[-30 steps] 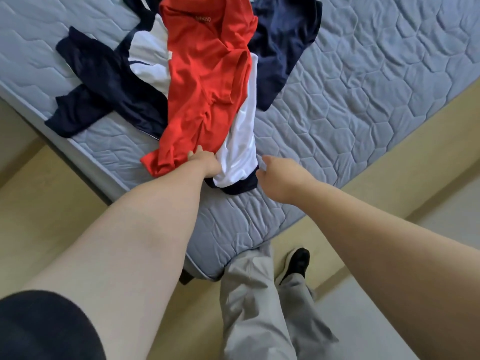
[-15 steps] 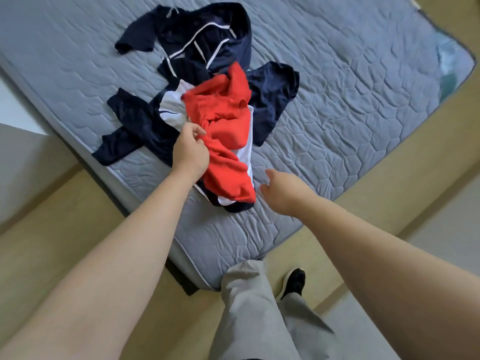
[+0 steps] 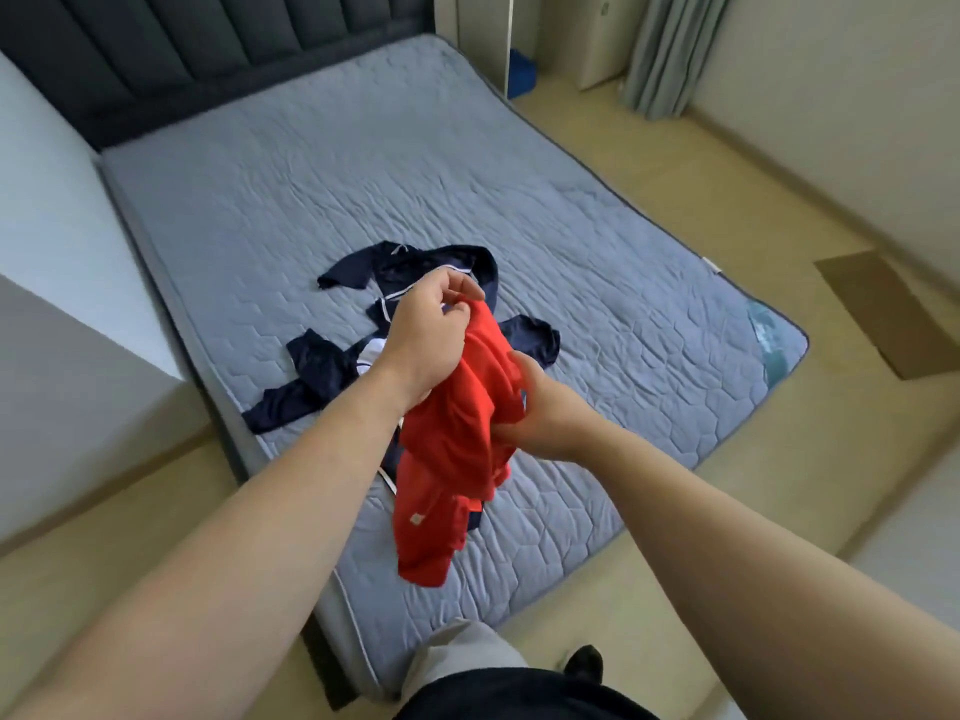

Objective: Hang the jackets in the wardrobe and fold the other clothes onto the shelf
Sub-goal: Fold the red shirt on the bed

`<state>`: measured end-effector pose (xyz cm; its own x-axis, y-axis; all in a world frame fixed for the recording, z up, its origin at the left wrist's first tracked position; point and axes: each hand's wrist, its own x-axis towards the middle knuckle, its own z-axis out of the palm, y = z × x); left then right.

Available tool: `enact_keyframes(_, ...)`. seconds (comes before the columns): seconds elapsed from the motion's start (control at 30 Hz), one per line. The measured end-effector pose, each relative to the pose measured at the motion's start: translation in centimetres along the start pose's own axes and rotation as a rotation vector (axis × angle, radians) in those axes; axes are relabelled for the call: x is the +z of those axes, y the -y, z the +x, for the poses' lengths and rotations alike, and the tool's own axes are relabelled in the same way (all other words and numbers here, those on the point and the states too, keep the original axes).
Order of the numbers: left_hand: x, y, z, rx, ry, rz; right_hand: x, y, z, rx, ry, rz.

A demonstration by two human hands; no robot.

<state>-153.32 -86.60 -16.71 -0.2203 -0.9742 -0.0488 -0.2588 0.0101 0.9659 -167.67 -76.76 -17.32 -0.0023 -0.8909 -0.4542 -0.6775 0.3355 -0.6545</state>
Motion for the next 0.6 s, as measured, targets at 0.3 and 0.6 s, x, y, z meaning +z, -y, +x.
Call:
enact_keyframes(0.3,0.3,-8.9,-3.7,-0.047,0.022,-0.322,-6.1,1.4,-4.9,-0.048,-0.160,0.109)
enact_keyframes(0.6,0.6,-11.0,-6.1,0.027,0.585,0.074,-14.3,4.1,-7.3,-0.182,-0.461,0.251)
